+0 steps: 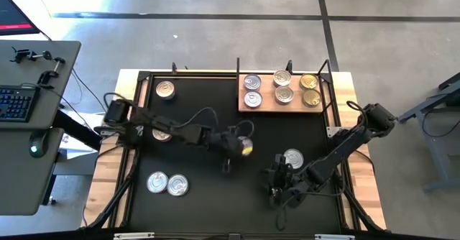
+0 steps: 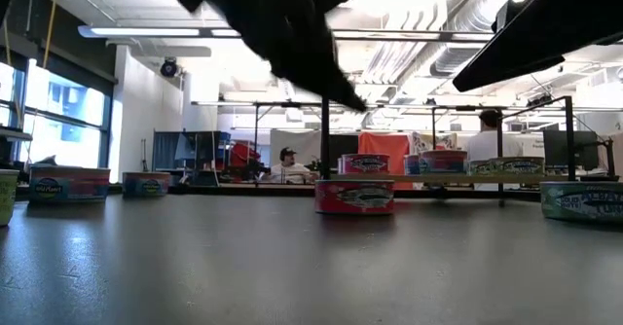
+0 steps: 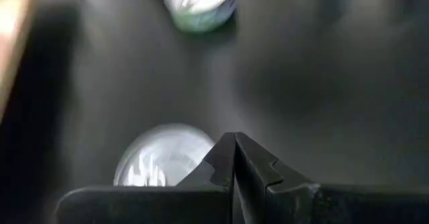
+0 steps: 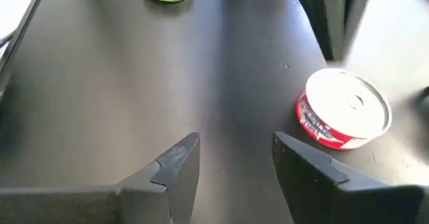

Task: Stack canned seafood by type on shelf
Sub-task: Stack the red tuna can on top of the other red tuna can on the shelf

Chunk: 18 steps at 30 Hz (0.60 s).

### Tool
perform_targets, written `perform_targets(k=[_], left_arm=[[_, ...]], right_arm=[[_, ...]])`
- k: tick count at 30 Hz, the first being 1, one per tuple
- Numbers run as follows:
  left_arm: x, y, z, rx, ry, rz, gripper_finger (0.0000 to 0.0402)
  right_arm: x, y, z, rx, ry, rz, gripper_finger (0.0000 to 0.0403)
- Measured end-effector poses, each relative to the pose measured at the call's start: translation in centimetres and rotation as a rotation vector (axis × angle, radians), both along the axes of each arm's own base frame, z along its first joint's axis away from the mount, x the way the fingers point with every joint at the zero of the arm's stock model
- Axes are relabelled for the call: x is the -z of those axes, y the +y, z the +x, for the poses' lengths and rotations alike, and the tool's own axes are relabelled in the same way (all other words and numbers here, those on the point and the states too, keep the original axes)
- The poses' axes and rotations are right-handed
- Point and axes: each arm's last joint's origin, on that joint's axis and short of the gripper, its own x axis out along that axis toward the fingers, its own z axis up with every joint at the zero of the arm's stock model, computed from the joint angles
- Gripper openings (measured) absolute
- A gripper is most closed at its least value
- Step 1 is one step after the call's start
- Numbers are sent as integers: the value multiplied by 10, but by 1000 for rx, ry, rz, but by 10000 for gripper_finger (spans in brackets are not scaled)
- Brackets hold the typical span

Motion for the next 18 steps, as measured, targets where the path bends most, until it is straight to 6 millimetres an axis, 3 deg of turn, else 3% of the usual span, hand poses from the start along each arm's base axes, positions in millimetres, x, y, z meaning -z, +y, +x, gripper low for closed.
perform_targets(k=[2, 6, 10, 14, 18], left_arm=[[-6, -14, -4, 25, -18, 49, 1], [3, -24, -9, 68, 10, 148, 23], [26, -16, -5, 119, 20, 146, 78], [49, -4, 0, 149, 76, 214, 133], [63, 0, 5, 183, 100, 296, 140]], right_arm=[[1, -2, 2, 19, -6, -3, 178], [15, -6, 9, 32, 36, -62, 178], [31, -11, 16, 37, 84, -114, 178], [33, -15, 20, 64, 78, -92, 178], [31, -14, 21, 52, 63, -97, 178]])
